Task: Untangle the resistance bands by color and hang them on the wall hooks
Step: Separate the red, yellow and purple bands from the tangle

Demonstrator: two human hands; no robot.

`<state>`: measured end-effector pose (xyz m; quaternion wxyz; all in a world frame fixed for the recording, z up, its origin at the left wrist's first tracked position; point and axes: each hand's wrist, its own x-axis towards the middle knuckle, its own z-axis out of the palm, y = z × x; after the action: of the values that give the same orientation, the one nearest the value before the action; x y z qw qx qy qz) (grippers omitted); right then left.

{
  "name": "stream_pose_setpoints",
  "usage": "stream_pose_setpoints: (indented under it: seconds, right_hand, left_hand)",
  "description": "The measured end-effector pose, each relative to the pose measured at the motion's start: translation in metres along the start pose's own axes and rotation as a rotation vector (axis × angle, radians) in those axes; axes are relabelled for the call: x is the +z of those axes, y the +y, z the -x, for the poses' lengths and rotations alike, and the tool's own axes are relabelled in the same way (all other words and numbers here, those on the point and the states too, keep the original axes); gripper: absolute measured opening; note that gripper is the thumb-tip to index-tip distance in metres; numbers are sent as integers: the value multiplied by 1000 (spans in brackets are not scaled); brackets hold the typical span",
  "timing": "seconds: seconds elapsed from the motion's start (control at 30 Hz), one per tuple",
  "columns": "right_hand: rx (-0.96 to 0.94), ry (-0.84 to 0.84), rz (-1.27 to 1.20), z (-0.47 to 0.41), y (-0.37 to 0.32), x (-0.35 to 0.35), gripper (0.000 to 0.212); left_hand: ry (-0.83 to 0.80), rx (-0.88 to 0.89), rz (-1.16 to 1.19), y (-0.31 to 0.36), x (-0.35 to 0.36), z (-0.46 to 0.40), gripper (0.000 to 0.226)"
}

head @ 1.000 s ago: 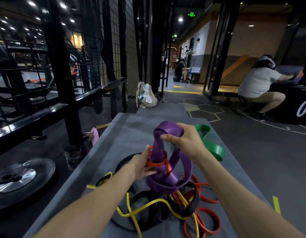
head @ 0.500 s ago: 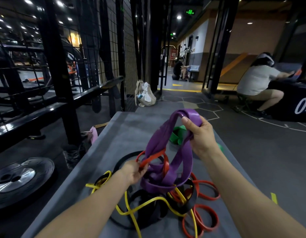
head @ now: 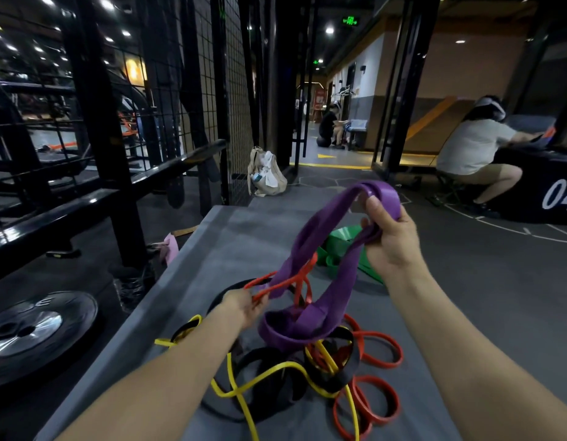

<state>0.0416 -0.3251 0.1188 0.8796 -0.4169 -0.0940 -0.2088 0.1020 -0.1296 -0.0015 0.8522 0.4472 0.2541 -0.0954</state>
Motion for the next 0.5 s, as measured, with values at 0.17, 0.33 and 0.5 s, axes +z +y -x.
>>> stream_pose_setpoints:
  seconds: [0.17,0.33,0.5]
  right_hand:
    - [-26,-18,-13,-3,-6,-13,53]
    - [-33,27,-15,-4,-10,-21,60]
    - [27,-36,76,4,-12,-14,50]
  left_hand:
    - [100,-28,-184,5,-29,-28,34]
    - [48,-50,-87,-4,-38,-35,36]
    - [-76,59,-315,6,-16,-28,37]
